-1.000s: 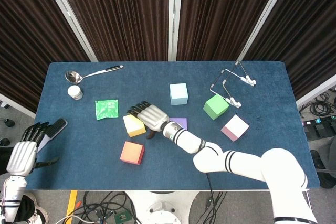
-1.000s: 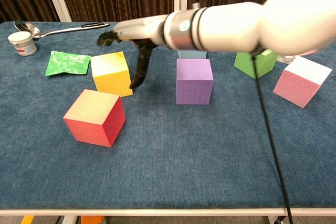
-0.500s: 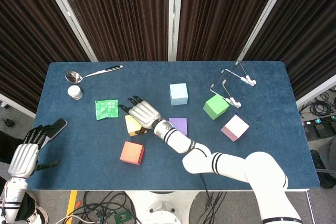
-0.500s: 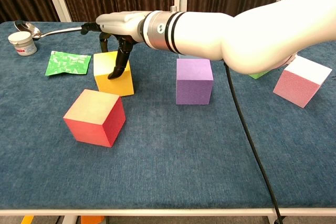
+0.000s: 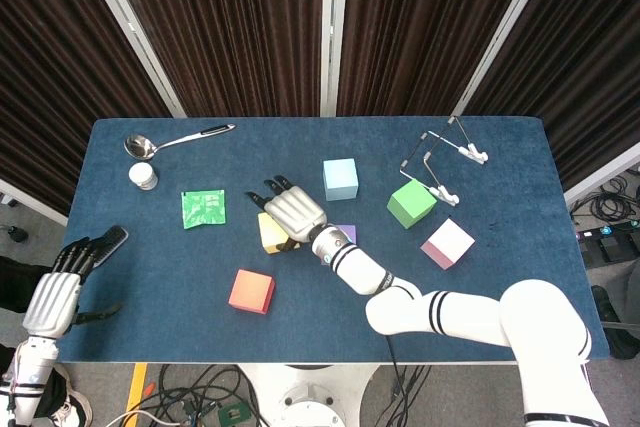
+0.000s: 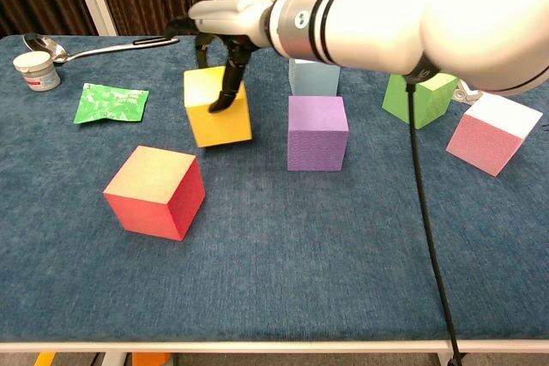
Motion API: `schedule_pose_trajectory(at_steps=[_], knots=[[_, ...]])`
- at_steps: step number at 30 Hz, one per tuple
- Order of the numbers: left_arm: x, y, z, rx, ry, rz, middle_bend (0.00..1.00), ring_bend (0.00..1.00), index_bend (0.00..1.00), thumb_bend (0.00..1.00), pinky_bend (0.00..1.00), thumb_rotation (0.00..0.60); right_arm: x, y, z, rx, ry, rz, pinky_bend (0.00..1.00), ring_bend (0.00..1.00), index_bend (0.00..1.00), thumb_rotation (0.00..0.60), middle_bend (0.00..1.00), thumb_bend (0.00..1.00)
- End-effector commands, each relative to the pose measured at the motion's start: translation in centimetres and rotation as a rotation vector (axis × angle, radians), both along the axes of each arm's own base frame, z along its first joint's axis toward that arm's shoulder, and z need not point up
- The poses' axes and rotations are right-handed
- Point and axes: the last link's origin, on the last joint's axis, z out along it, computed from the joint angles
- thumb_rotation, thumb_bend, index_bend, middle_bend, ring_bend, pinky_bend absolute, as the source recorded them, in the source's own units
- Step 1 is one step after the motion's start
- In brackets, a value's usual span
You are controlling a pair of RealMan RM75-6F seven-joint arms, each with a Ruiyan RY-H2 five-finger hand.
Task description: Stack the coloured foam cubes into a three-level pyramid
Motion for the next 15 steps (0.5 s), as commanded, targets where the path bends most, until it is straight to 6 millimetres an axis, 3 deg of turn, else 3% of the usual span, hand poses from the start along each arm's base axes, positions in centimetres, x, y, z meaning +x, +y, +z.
schedule_pose_trajectory(at_steps=[1,15], knots=[[0.0,0.1,-0.1,-0.003,0.000,-0.002,0.09,0.00,0.15,0.00,0.08,0.600,-0.7,0.1,1.2,-0.019,0.059,-0.048,0.00,0.04,0.00,0.600,0.61,0.16],[-0.1,0.3,-0.3,-0.006,-0.004,0.001,0.09,0.00,0.15,0.00,0.08,0.600,-1.1,1.9,1.8,-0.026,0.029,-0.169,0.00,0.07,0.00,0.600,0.64,0.13]])
